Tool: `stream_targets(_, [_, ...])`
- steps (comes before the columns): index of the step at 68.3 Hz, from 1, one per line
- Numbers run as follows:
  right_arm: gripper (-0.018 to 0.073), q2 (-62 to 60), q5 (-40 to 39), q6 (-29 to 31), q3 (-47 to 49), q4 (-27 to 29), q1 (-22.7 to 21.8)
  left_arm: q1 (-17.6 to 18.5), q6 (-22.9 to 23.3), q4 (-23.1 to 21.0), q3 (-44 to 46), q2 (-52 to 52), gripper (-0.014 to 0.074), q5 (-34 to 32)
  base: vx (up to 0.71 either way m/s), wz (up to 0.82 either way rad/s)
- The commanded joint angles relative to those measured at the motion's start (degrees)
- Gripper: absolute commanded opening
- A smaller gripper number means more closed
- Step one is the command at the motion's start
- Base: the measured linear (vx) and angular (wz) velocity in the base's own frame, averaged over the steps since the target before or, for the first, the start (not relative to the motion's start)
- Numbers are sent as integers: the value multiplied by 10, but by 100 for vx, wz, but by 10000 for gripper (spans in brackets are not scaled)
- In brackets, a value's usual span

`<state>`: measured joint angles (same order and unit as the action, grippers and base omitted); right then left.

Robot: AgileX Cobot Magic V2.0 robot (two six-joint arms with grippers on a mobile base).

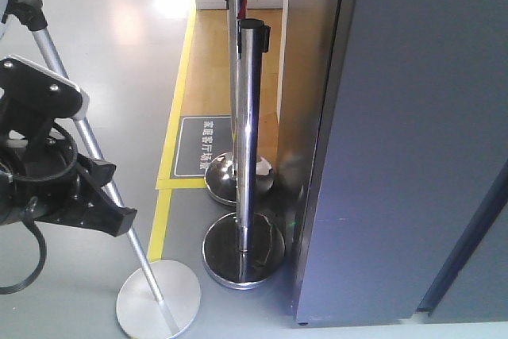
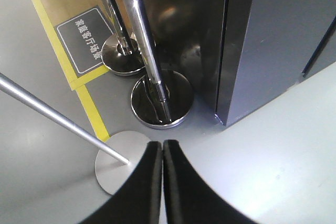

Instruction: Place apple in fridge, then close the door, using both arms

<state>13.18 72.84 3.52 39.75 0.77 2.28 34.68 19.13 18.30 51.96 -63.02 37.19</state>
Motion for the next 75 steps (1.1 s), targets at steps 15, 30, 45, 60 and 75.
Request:
stream_targets(15, [-3, 9, -26, 0, 13, -2, 1, -93, 13, 9, -71, 86, -6, -233, 0, 0])
stream_targets(30, [-3, 9, -25, 0, 13, -2, 1, -186, 13, 9, -198, 214, -6, -341, 0, 0])
stream_targets(45, [-3, 9, -25, 0, 13, -2, 1, -275, 16, 8, -310, 362, -6, -348, 0, 0])
stream_targets(60, [-3, 9, -25, 0, 13, -2, 1, -343, 18, 8, -405, 508, -6, -348, 0, 0])
stream_targets(75, [-3, 9, -25, 0, 13, -2, 1, -387, 21, 8, -459, 647, -6, -346, 0, 0])
